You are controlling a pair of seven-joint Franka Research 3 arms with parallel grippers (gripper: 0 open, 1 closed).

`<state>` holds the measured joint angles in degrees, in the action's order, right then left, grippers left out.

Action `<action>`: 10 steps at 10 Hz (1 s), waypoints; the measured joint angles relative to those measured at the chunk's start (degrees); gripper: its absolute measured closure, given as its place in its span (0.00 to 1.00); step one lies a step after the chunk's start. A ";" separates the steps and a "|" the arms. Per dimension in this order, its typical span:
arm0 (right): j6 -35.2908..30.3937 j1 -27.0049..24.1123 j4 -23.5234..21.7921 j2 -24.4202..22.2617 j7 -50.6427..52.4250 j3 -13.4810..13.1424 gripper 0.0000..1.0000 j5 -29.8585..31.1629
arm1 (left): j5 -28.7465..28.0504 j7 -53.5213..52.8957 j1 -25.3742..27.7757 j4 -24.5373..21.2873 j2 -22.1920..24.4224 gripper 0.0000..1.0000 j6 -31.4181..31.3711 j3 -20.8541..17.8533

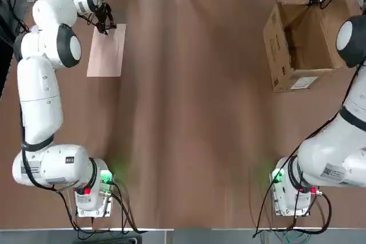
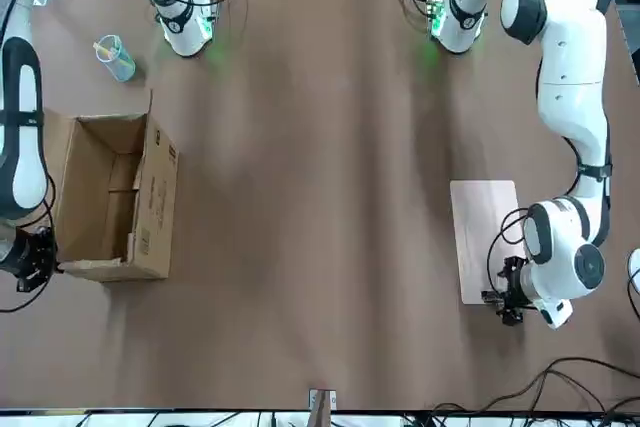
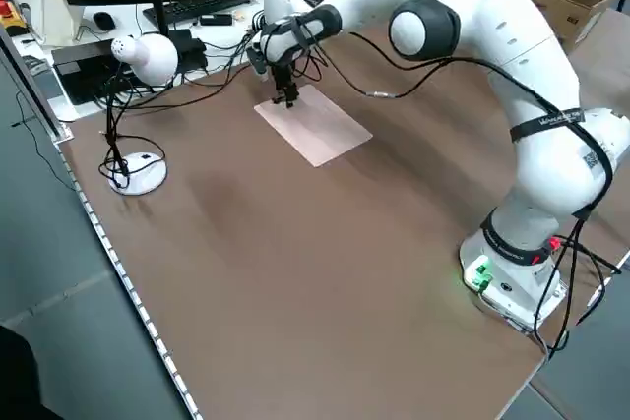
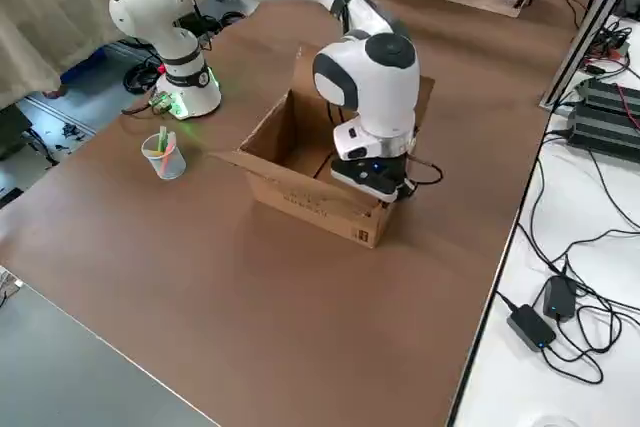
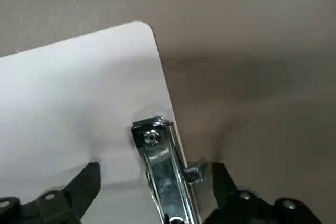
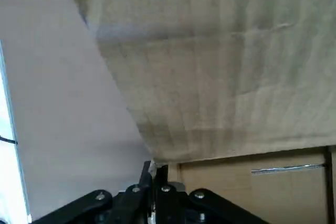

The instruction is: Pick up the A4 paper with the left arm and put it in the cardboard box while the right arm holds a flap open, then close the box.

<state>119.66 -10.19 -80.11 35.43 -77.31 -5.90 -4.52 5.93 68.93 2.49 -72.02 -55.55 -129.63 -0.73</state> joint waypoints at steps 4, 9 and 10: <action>-4.17 1.83 0.45 -0.37 0.01 3.73 0.96 -0.02 | 0.06 0.00 -0.37 0.98 0.01 0.56 -0.08 0.08; -4.50 4.25 1.76 -1.83 -9.34 10.89 0.96 -0.34 | 0.13 0.16 -0.39 1.30 -0.01 0.83 -0.27 0.09; -4.58 6.40 1.77 -2.48 -12.87 11.16 0.96 -0.33 | 0.13 0.16 -0.40 1.31 -0.04 0.97 -0.27 0.10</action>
<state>115.08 -3.79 -78.33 32.95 -90.18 5.27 -4.85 6.06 69.08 2.09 -70.71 -55.60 -129.90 -0.63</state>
